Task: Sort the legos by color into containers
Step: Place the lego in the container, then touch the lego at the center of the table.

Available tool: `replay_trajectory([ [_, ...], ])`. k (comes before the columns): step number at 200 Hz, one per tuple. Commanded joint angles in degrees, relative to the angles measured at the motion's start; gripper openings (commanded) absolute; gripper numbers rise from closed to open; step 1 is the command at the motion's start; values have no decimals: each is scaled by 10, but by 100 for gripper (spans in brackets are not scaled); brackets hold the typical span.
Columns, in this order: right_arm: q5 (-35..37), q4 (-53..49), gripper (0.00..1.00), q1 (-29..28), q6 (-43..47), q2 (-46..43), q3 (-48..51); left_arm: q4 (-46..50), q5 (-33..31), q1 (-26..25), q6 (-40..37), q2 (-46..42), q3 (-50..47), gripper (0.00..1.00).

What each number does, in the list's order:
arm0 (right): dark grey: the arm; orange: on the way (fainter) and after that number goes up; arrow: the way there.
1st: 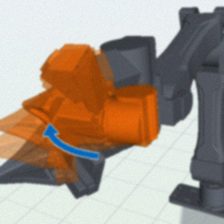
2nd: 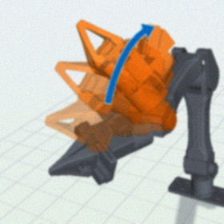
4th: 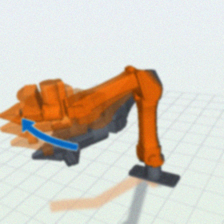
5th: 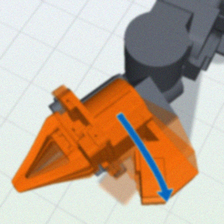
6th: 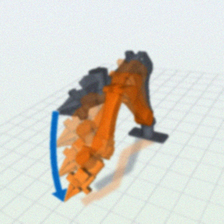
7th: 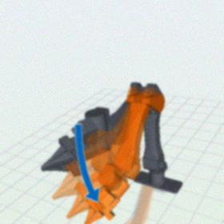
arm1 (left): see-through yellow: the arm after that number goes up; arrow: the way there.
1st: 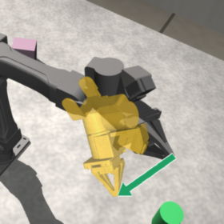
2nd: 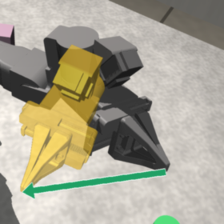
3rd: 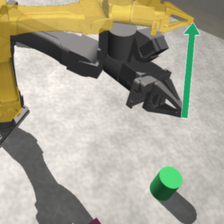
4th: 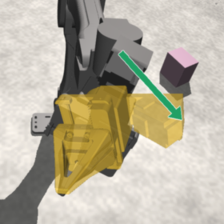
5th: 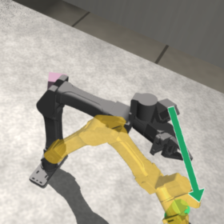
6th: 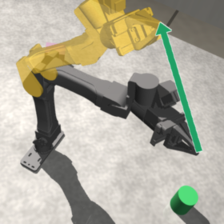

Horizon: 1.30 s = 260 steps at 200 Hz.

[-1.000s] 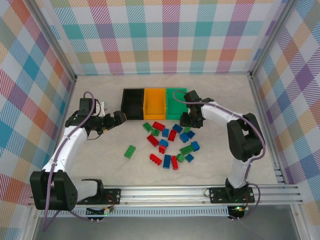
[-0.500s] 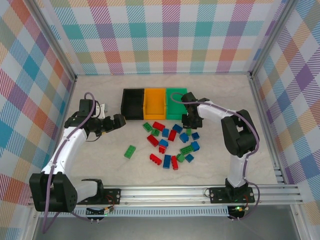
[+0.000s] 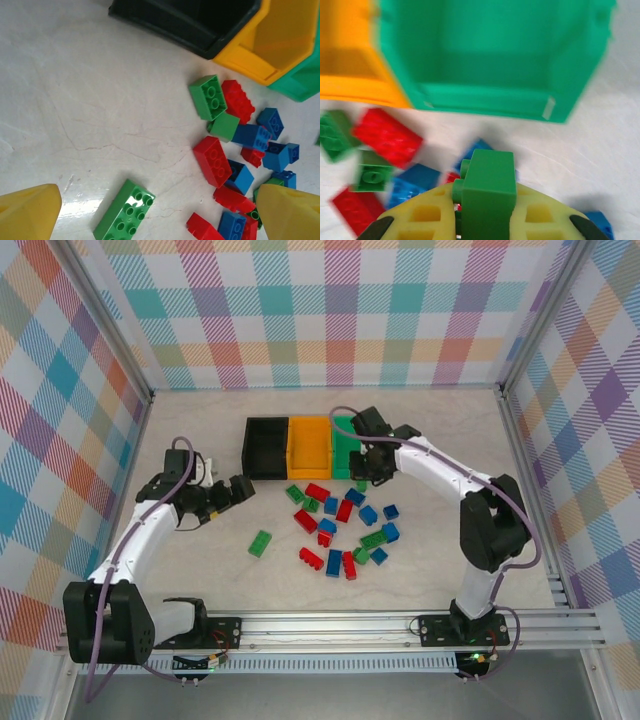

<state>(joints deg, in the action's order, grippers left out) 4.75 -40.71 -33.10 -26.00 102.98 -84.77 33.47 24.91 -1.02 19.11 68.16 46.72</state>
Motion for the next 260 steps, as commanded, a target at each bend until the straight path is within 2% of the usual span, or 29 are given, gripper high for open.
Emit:
replay_trajectory([
  [1, -37, -16, 17, -13, 19, 43, -82, -21, -2, 4, 20, 3, -21, 100],
  [24, -60, -30, 19, -16, 28, 113, -182, -22, 21, 4, 27, 2, -25, 99],
  [63, -78, -70, 24, -17, 34, 245, -365, 3, 23, 1, 27, -19, -16, 99],
  [70, -79, -80, 28, -17, 35, 267, -399, 9, 23, 0, 26, -23, -17, 99],
  [76, -79, -92, 37, -17, 36, 286, -428, 14, 22, -1, 25, -26, -17, 99],
  [102, -84, -108, 45, -20, 39, 304, -468, 29, 23, -2, 22, -37, -26, 99],
  [133, -68, -91, 46, -31, 54, 253, -393, 22, 28, -7, 31, -41, -37, 97],
  [169, -60, -28, 47, -31, 42, 136, -207, -10, 34, -32, 50, -5, -26, 93],
  [209, -57, 16, 47, -31, 15, 25, -30, -42, 13, -112, 64, 62, 11, 87],
  [260, -33, 1, 47, -31, 21, -48, 104, -61, -18, -227, 77, 164, 86, 83],
])
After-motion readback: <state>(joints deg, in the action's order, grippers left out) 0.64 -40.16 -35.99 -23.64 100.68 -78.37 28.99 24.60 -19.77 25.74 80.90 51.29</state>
